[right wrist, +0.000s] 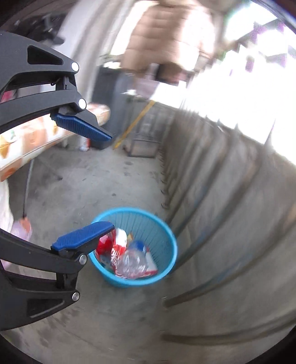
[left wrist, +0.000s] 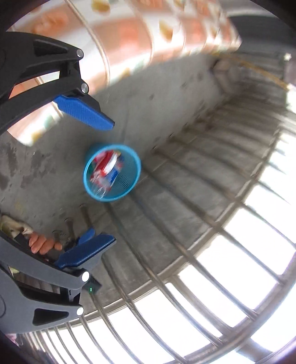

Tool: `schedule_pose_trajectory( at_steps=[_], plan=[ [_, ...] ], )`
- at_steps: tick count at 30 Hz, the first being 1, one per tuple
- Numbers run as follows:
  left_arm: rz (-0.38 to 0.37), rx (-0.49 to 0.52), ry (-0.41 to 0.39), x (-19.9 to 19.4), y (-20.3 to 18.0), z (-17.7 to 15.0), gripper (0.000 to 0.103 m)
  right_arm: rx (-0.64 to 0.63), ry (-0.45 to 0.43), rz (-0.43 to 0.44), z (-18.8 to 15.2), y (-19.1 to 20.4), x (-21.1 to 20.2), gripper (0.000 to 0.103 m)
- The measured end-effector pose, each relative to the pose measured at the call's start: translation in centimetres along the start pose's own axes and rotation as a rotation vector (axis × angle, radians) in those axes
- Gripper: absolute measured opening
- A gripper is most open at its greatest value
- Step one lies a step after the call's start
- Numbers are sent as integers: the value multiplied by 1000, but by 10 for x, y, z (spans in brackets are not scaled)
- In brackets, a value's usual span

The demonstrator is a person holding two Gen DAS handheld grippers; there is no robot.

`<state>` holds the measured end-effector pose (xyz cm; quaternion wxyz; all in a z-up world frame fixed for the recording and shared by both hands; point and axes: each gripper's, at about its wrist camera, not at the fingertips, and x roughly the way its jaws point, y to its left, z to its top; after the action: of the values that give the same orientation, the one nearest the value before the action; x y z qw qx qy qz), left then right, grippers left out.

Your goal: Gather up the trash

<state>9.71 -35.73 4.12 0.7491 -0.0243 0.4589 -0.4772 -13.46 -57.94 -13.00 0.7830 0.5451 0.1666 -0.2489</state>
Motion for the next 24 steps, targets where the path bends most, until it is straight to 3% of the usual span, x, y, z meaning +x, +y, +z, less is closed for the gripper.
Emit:
schedule_pose_trajectory(
  at_steps=[5, 9, 15, 20, 24],
  plan=[
    [118, 17, -169, -94, 25, -29, 94, -324, 2, -41, -42, 92, -26, 87],
    [232, -15, -242, -154, 52, -63, 94, -585, -5, -76, -91, 158, -46, 95],
    [500, -184, -253, -206, 105, -118, 94, -799, -22, -57, -153, 220, -69, 97],
    [706, -256, -232, -229, 134, -158, 94, -951, -39, -80, -193, 261, -77, 97],
    [743, -319, -282, -249, 142, -180, 94, -1033, -29, -127, -222, 280, -81, 97]
  ],
)
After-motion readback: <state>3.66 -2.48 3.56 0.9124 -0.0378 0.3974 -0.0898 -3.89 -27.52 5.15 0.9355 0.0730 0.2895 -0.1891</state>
